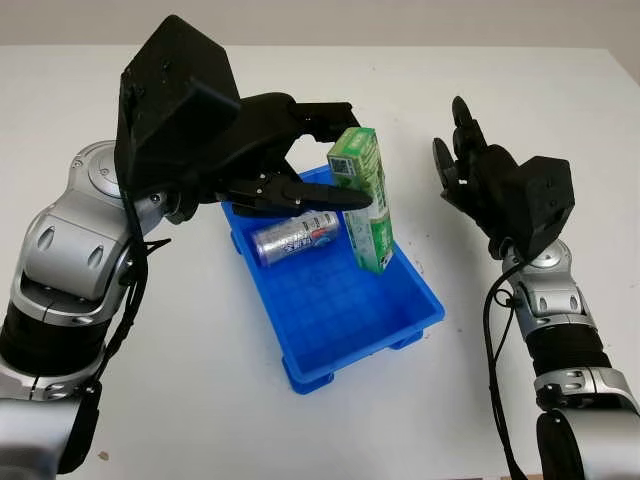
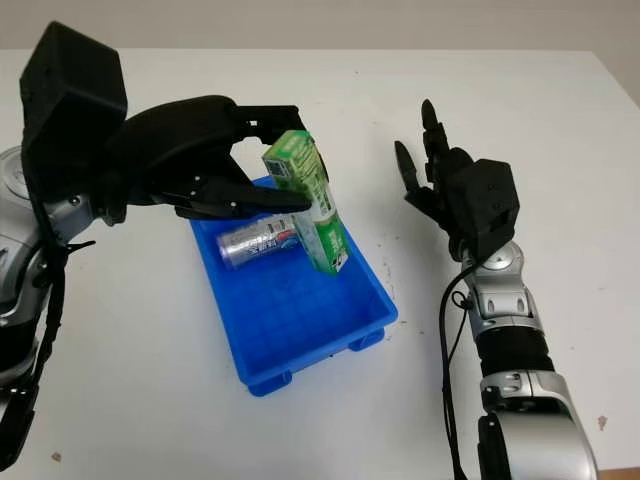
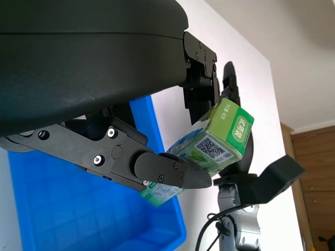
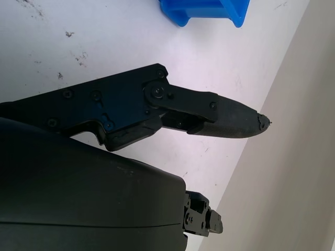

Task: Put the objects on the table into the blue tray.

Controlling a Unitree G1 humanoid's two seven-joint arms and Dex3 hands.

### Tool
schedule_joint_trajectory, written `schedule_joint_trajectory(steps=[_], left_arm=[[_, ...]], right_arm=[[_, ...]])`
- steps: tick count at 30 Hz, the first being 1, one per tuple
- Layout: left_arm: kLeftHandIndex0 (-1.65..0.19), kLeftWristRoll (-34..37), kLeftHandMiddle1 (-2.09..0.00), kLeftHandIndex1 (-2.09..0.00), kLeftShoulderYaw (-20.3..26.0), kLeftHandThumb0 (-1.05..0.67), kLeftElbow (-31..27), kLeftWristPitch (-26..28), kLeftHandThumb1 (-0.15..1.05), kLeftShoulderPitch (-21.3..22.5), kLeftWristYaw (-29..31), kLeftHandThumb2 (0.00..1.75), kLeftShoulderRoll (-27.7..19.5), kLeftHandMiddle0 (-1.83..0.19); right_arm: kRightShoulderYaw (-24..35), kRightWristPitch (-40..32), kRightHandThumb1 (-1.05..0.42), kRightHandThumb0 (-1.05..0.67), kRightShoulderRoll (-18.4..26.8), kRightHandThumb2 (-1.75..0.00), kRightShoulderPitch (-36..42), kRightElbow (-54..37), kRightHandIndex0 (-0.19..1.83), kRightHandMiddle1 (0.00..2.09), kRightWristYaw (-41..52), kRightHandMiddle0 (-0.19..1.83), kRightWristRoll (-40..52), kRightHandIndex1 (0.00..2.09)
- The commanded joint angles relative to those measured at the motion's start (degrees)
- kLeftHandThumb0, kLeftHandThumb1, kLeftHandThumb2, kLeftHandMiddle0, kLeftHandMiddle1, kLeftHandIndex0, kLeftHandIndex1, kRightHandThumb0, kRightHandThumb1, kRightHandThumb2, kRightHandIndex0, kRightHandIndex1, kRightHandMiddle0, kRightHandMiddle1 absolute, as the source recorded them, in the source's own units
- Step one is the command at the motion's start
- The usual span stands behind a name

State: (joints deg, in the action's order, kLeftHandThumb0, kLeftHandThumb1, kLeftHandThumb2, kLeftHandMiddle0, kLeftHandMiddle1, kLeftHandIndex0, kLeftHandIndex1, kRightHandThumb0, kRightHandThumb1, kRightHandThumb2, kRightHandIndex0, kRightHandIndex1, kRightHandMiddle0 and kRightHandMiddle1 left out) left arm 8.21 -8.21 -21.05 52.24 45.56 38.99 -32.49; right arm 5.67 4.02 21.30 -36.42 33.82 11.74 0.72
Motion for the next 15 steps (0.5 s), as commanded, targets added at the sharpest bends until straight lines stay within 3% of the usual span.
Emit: schedule_joint_trajectory(steps=[1,2,3,4,5,7,10,15], left_arm=[[0.02,-0.5,-2.09,-2.09,-1.6,-0.35,-1.5,0.3,1.05,0.6,0.8,0.35,-2.4,-0.49],[0.1,-1.1,-1.69,-1.73,-2.5,-0.43,-1.6,-0.5,1.05,0.6,1.2,0.34,-3.5,-0.16],[0.15,-2.1,-1.49,-1.5,-3.8,-0.47,-1.6,-2.4,1.05,0.7,2.3,0.34,-5.2,0.01],[0.17,-3.1,-0.91,-1.0,-4.9,-0.55,-1.6,-4.1,1.05,0.8,3.3,0.35,-6.7,0.08],[0.17,-3.9,-0.57,-0.73,-5.4,-0.59,-1.7,-5.3,1.05,0.7,3.7,0.35,-7.5,0.06],[0.17,-5.0,-0.21,-0.43,-5.8,-0.63,-1.9,-6.7,1.05,0.5,3.9,0.35,-8.3,0.07],[0.19,-6.6,-0.05,-0.17,-4.8,-0.54,-1.9,-11.2,1.05,-1.1,2.5,0.52,-8.1,0.17],[0.14,-9.8,-0.03,-0.11,-1.5,-0.47,-0.3,-21.9,1.05,-4.9,-4.4,0.68,-5.4,0.15]], right_arm=[[0.5,0.1,-1.05,-0.74,0.0,-0.63,0.7,-0.9,-0.19,0.03,-0.1,-0.19,0.2,0.0],[0.4,0.2,-1.05,-0.74,0.0,-0.63,0.6,-0.9,-0.19,0.03,0.0,-0.19,0.2,0.0],[0.4,0.0,-1.05,-0.74,0.0,-0.63,0.6,-0.8,-0.19,0.03,-0.1,-0.19,0.2,0.0],[0.4,-0.5,-1.05,-0.75,-0.1,-0.63,0.5,-0.9,-0.19,0.04,-0.3,-0.18,0.1,0.0],[0.3,-0.7,-1.05,-0.77,-0.1,-0.62,0.5,-0.9,-0.19,0.04,-0.4,-0.18,0.0,0.01],[0.3,-1.0,-1.05,-0.77,0.0,-0.62,0.4,-0.9,-0.19,0.05,-0.5,-0.18,-0.1,0.01],[0.3,-1.2,-1.05,-0.73,-0.1,-0.61,0.4,-0.9,-0.19,0.05,-0.6,-0.18,-0.1,0.01],[0.2,-2.7,-1.05,-0.69,-0.2,-0.6,0.4,-1.4,-0.19,0.05,-0.8,-0.17,-0.1,0.02]])
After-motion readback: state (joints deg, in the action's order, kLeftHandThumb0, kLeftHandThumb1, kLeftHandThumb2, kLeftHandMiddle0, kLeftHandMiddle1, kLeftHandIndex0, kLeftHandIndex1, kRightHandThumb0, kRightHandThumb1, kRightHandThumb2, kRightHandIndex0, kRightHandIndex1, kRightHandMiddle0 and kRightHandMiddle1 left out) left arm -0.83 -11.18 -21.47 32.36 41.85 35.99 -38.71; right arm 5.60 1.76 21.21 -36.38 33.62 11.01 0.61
